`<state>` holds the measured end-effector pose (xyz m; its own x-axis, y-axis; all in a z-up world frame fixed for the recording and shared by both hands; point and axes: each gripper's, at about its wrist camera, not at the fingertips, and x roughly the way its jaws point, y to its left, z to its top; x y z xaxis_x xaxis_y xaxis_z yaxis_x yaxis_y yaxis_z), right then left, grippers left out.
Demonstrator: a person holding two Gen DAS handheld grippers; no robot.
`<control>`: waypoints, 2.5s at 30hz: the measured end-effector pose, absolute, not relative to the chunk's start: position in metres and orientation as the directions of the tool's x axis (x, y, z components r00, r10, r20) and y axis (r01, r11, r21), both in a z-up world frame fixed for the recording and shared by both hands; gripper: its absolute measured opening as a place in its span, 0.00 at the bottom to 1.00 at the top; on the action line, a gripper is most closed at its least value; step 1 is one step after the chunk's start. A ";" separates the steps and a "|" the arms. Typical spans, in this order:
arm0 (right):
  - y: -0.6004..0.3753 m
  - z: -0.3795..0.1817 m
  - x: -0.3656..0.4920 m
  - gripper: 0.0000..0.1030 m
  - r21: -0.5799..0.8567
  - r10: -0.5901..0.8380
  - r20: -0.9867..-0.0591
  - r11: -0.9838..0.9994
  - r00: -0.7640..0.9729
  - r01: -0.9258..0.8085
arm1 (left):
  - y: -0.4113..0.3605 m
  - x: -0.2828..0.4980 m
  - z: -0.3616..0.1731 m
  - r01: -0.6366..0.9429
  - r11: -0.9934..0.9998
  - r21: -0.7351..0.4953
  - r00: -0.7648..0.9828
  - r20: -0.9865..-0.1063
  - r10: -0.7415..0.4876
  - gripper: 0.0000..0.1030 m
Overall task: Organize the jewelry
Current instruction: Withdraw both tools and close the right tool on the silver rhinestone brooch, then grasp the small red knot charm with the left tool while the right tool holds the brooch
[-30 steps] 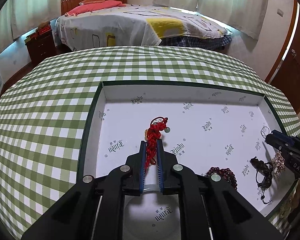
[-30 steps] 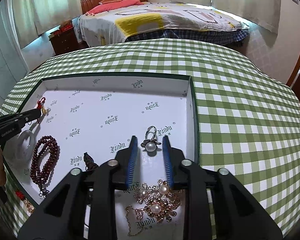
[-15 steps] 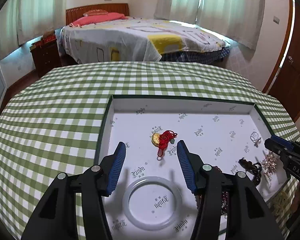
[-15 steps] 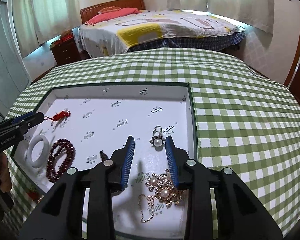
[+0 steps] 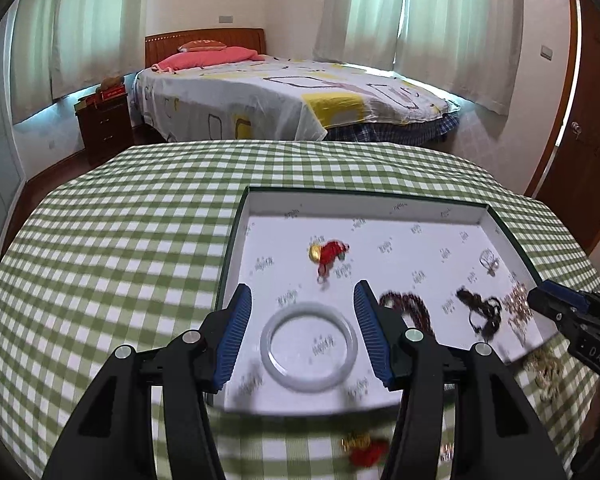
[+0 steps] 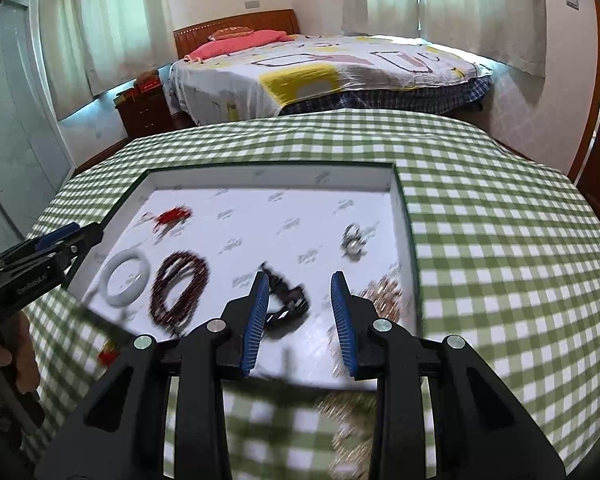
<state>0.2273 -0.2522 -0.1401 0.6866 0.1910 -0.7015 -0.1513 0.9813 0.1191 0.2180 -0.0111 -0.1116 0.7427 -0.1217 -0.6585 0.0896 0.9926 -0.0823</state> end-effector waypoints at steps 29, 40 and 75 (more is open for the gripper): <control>-0.195 -0.186 0.166 0.27 0.091 0.244 -0.775 0.956 0.583 -0.279 | -0.004 0.148 -0.144 0.075 0.996 -0.057 0.698 -0.710 -0.094 0.51; -0.204 -0.187 0.162 0.12 0.100 0.248 -0.770 0.957 0.587 -0.273 | -0.016 0.148 -0.148 0.114 0.992 -0.061 0.679 -0.724 -0.123 0.51; -0.206 -0.187 0.162 0.12 0.118 0.265 -0.766 0.953 0.586 -0.278 | -0.026 0.158 -0.162 0.204 0.974 -0.096 0.635 -0.744 -0.207 0.13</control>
<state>0.1618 -0.2056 -0.1869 0.5856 0.2653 -0.7660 -0.2779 0.9534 0.1178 0.1576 -0.0259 -0.1622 0.6352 -0.2070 -0.7441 0.2044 0.9741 -0.0965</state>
